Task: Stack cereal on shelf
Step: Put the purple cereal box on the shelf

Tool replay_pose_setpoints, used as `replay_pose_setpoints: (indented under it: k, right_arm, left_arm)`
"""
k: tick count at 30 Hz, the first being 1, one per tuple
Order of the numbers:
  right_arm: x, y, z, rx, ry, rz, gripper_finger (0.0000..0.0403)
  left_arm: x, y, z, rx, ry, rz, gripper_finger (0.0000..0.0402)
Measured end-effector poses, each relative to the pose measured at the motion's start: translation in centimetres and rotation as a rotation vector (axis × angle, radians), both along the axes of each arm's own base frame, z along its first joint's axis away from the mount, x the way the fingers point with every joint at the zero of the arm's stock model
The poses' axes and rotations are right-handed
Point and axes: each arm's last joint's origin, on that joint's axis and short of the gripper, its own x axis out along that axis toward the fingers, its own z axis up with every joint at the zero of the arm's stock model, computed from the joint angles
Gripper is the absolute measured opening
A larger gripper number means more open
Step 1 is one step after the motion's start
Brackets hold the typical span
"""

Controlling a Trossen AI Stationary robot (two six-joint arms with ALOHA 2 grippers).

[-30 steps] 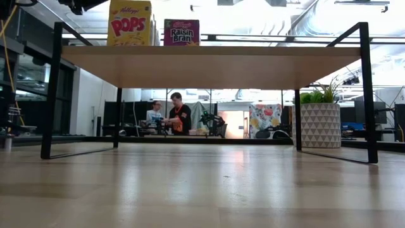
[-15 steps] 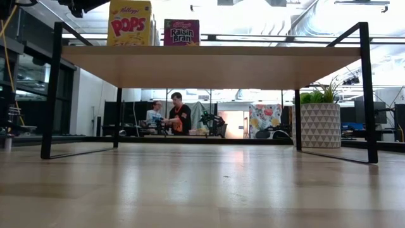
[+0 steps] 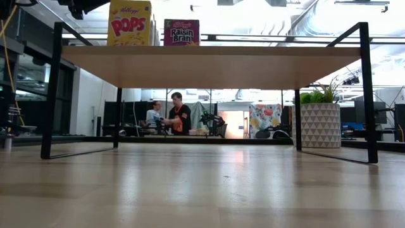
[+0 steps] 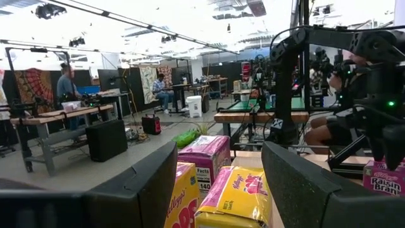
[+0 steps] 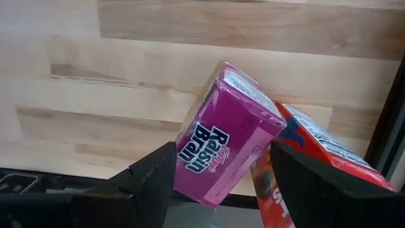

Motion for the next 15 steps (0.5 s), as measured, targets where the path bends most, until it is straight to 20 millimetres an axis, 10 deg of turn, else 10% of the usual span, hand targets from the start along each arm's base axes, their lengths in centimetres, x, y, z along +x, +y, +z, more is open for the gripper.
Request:
replay_pose_setpoints:
  k: [15]
  right_arm:
    - [-0.01,-0.16,-0.04,-0.029,-0.008,0.003,0.0248]
  left_arm:
    - [0.00,0.00,0.00,0.001,0.000,0.000,0.0220]
